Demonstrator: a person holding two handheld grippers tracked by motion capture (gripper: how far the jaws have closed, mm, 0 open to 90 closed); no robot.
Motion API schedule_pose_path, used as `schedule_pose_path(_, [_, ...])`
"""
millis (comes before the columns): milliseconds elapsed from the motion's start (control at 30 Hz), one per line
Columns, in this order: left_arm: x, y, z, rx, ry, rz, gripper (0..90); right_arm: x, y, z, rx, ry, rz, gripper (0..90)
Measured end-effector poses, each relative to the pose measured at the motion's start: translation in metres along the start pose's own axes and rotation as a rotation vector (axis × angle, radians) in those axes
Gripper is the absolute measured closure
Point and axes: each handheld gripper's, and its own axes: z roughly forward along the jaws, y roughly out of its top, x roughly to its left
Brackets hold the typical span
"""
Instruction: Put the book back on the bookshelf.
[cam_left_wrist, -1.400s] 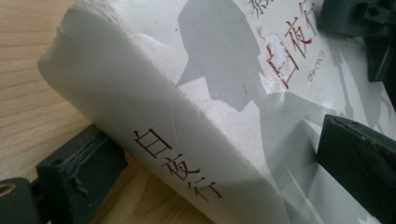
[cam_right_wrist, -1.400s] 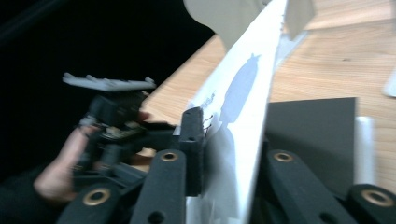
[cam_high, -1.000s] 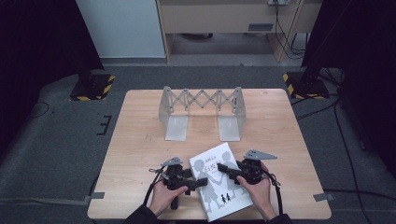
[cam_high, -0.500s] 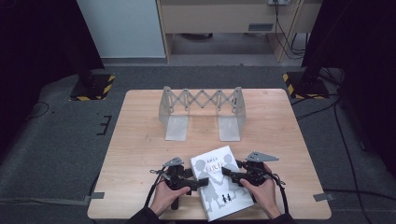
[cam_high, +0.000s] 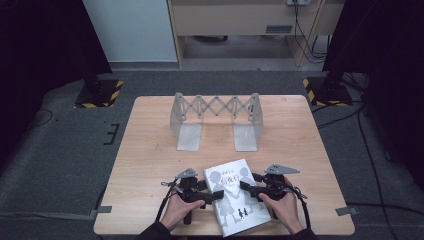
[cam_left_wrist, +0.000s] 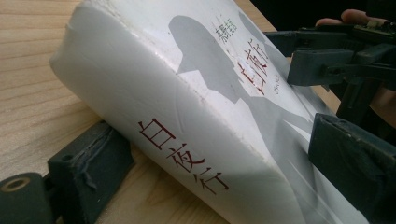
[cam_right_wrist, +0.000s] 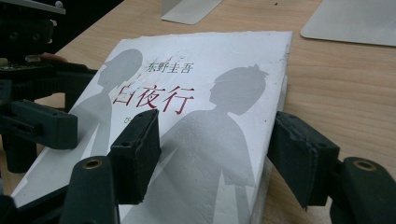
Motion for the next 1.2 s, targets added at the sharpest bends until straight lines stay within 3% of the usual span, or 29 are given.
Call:
schedule_pose_path(333, [-0.0028,0.0008,0.0036,0.004,0.001,0.012,0.0,-0.0009,-0.0023,0.0008,-0.012,0.007,0.018,35.4])
schedule_pose_path(667, [-0.0049,0.0016,0.0047,0.002,0.024,-0.007,0.1,-0.0009,-0.0024,0.0008,-0.012,0.006,0.020,35.5])
schedule_pose_path(833, [-0.0036,0.0017,0.0036,-0.002,0.030,-0.005,4.2,-0.0011,-0.0024,0.0013,-0.011,0.007,0.030,35.5])
schedule_pose_path(1100, [0.0007,0.0035,0.0000,-0.008,0.025,-0.060,11.1,0.0002,-0.0028,0.0050,-0.032,0.015,0.040,36.5])
schedule_pose_path(1200, [0.0001,0.0057,-0.0018,0.002,0.020,-0.055,12.1,0.0015,-0.0022,0.0056,-0.045,0.017,0.037,38.3])
